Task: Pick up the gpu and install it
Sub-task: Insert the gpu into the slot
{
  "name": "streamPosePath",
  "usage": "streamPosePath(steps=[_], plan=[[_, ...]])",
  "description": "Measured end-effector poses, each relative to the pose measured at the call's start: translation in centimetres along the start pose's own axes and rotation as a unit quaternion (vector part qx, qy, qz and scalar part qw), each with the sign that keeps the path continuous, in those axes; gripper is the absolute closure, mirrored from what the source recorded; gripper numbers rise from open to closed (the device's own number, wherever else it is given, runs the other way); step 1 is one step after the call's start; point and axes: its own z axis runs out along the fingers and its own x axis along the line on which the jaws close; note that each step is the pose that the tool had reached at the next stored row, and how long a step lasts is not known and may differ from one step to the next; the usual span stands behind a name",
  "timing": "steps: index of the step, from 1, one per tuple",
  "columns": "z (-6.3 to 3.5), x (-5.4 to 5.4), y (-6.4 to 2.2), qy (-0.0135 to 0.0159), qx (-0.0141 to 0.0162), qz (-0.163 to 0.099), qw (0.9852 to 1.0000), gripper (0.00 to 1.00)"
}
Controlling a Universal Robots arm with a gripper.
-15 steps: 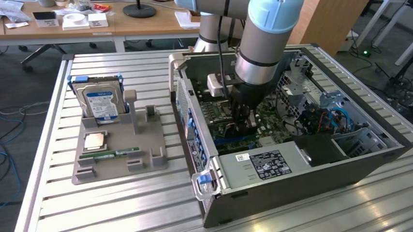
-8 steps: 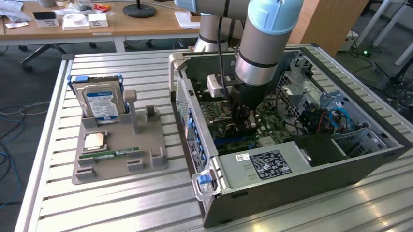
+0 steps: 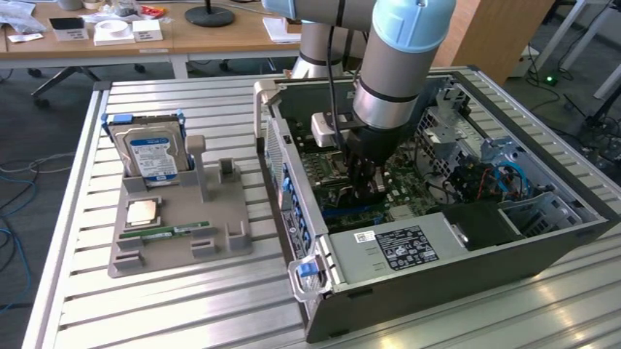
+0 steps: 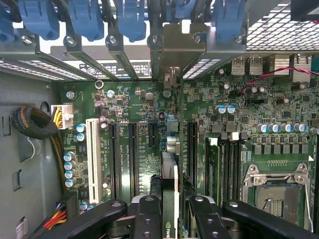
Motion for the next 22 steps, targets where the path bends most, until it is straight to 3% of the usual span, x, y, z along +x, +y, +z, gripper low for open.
streamPosePath(steps=[22], plan=[[0.21,0.02,0.12,0.0,0.0003,0.0,1.0,0.74]])
